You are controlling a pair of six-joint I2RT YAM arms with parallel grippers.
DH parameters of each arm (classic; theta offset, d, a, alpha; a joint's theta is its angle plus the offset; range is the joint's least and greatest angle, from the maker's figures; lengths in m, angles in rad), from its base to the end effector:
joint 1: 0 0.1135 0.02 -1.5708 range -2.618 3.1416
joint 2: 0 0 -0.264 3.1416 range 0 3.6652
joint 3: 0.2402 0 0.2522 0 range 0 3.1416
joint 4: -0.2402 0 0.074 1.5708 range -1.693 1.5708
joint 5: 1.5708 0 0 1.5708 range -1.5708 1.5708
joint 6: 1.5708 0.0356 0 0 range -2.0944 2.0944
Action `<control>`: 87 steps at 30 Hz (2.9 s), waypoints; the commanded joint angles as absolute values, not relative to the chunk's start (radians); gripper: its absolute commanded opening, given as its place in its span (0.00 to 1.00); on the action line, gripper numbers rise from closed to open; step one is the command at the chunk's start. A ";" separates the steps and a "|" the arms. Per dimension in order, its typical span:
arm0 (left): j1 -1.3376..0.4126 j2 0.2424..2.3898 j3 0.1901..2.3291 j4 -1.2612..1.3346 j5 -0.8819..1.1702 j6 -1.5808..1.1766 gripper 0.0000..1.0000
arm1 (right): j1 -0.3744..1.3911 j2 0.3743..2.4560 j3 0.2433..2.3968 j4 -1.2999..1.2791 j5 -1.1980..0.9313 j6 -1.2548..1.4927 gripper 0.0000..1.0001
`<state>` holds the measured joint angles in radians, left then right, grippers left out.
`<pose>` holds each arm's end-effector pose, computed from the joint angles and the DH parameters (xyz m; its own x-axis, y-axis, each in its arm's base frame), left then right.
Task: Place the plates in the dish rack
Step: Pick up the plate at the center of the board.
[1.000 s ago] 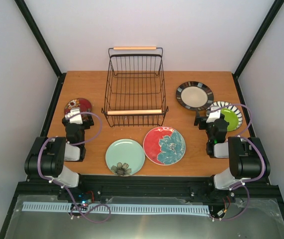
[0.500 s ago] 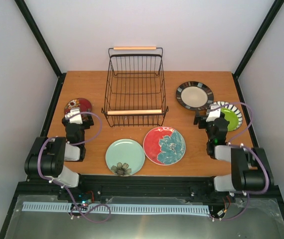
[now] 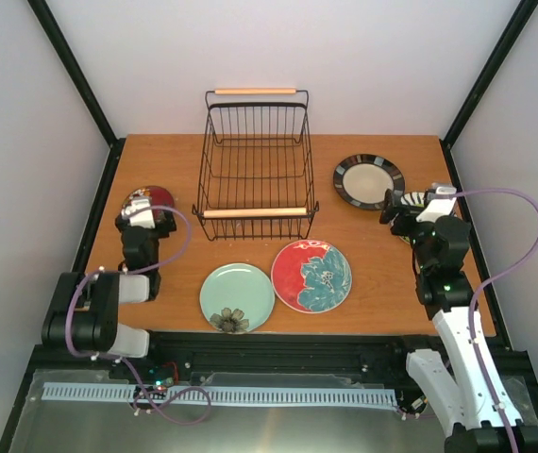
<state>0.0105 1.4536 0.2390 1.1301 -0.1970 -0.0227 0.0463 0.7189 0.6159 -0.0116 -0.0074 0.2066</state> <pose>0.2392 0.0095 0.1578 -0.0797 -0.0231 -0.9966 -0.2072 0.9783 -0.0061 0.1798 0.0086 0.3093 -0.1228 0.1997 -0.9721 -0.0290 0.9784 0.2046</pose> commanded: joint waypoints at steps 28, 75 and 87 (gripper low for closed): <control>-0.206 0.988 0.704 -0.532 0.412 -0.611 0.93 | 0.308 0.807 0.830 -0.524 -0.267 0.302 1.00; -0.419 0.986 0.459 -0.644 0.361 -0.820 0.96 | 0.955 0.842 0.530 -0.321 -0.208 0.938 0.99; -0.419 0.879 0.387 -0.636 0.371 -0.878 0.93 | 1.061 0.869 0.356 -0.168 -0.111 1.269 0.92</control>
